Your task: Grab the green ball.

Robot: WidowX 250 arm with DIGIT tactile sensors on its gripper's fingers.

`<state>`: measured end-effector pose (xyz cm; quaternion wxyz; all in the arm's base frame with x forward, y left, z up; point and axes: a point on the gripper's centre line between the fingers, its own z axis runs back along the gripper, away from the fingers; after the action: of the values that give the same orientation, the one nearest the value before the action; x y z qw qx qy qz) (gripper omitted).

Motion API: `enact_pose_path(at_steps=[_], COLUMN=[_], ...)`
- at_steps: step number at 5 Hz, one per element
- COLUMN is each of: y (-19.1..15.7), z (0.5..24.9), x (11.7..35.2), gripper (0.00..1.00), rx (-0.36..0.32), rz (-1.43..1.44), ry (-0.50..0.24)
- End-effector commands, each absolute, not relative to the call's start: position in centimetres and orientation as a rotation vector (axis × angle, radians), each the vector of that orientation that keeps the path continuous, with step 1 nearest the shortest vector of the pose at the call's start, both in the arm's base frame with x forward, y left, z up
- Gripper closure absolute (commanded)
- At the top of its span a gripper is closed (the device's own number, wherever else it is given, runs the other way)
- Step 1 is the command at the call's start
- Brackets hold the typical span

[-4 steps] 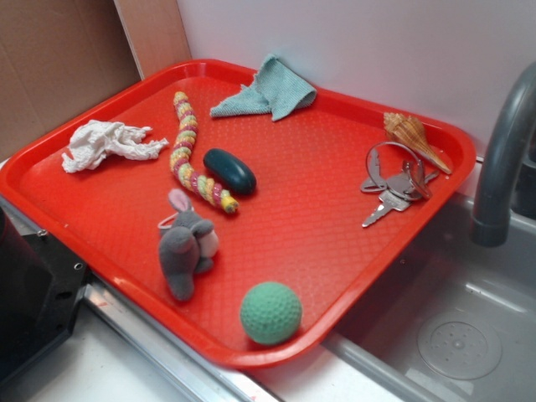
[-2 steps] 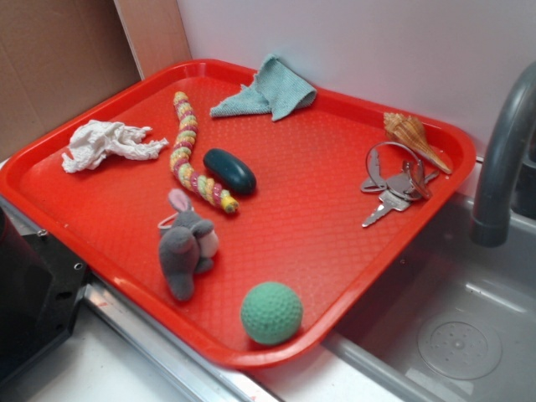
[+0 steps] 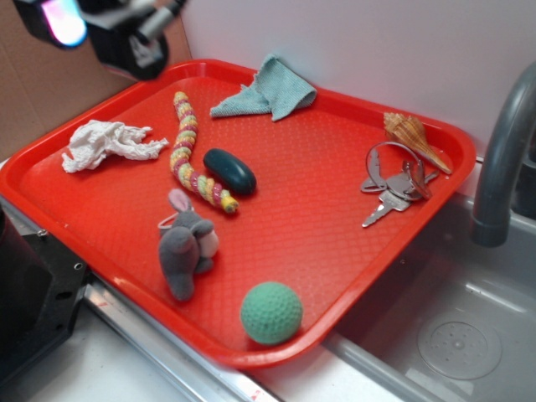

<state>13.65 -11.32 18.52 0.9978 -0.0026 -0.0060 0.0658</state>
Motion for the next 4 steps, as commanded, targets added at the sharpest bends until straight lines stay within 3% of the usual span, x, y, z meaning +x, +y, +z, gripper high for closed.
enact_pose_path(at_steps=[1, 3, 4], y=[-14.6, -14.6, -14.1], z=[16.2, 16.2, 11.6], x=[14.0, 14.0, 13.0], gripper=[0.0, 0.0, 0.0], rx=[-0.38, -0.38, -0.389], rz=[0.538, 0.538, 0.589], ry=[-0.069, -0.069, 0.06])
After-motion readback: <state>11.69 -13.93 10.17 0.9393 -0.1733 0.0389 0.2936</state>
